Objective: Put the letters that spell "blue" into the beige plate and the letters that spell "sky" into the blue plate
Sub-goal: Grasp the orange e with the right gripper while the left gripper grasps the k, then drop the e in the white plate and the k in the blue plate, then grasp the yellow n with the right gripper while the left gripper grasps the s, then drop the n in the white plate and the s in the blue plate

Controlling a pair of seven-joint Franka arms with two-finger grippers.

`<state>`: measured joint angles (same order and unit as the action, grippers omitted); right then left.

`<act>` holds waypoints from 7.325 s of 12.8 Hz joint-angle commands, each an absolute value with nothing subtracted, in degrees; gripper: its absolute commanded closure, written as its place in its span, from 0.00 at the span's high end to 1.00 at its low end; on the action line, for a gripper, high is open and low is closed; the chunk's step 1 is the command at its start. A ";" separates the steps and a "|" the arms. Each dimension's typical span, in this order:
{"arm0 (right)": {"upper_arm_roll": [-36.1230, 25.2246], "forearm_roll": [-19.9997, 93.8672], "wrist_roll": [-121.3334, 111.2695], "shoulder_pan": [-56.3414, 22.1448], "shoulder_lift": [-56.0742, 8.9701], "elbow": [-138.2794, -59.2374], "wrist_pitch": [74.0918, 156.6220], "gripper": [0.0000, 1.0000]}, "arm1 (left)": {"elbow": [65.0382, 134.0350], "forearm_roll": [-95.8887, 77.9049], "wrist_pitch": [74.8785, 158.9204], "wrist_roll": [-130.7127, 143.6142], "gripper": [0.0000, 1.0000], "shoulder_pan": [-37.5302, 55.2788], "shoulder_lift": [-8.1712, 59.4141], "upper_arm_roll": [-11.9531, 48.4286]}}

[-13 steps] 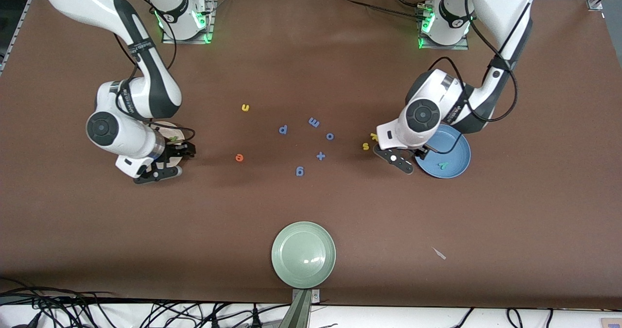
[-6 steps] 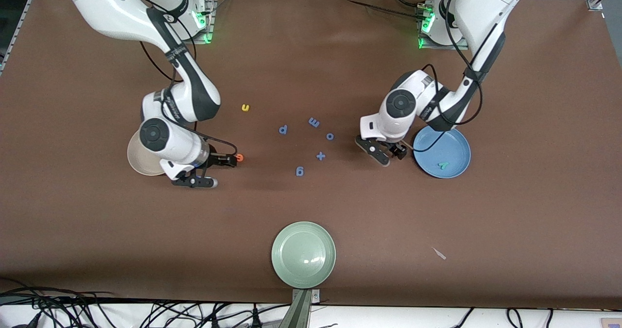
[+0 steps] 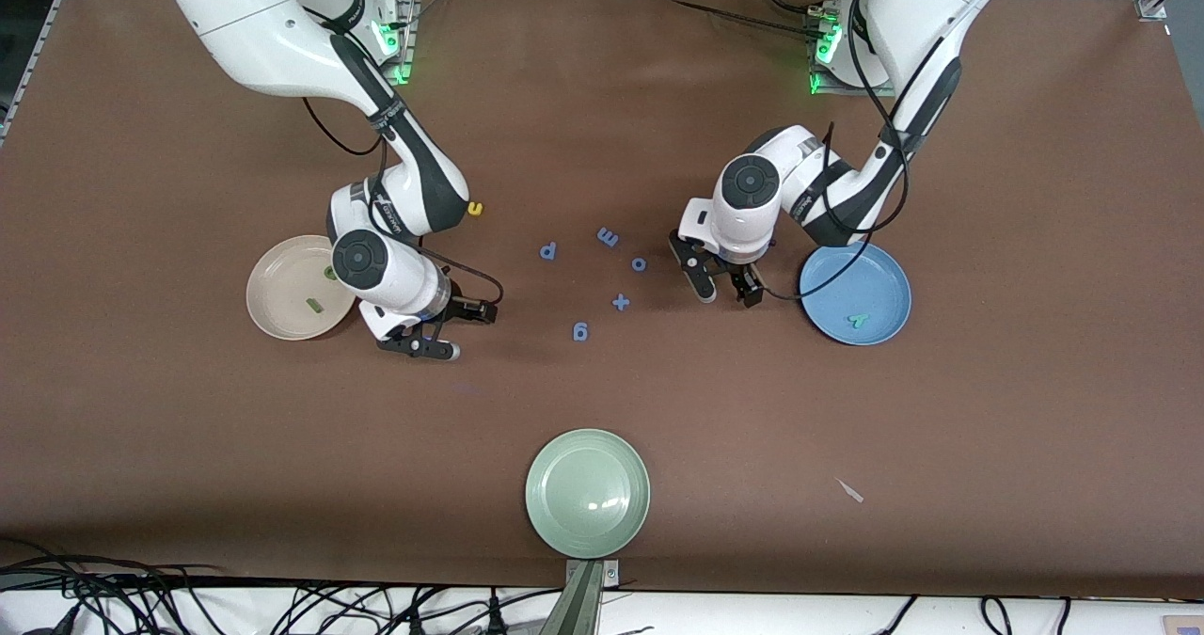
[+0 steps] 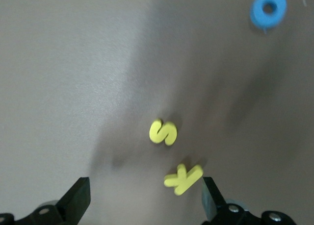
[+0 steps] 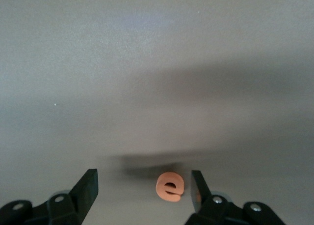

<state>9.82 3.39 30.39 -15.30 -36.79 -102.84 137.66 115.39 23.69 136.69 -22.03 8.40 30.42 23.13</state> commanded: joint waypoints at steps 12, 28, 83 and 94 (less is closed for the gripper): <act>9.14 1.05 31.82 -15.73 -35.07 -109.42 141.85 0.55 | 123.49 25.14 146.95 -44.74 0.66 3.87 30.32 27.16; -4.12 1.41 7.23 -15.03 -23.13 -112.39 124.01 0.12 | 120.68 24.26 130.02 -44.91 0.00 2.55 19.61 27.16; 19.07 1.41 40.87 -15.64 -17.14 -138.08 147.39 0.47 | 110.13 25.31 136.25 50.89 0.00 8.53 36.13 26.01; 18.37 0.88 40.17 -15.64 -18.54 -138.34 149.94 0.45 | 111.70 22.41 119.53 22.53 0.00 -5.69 23.03 26.89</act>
<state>18.24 1.65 40.55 -15.93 -18.50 -137.38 148.14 109.48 23.66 119.65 29.05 -1.79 24.49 26.35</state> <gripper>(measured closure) 0.564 0.784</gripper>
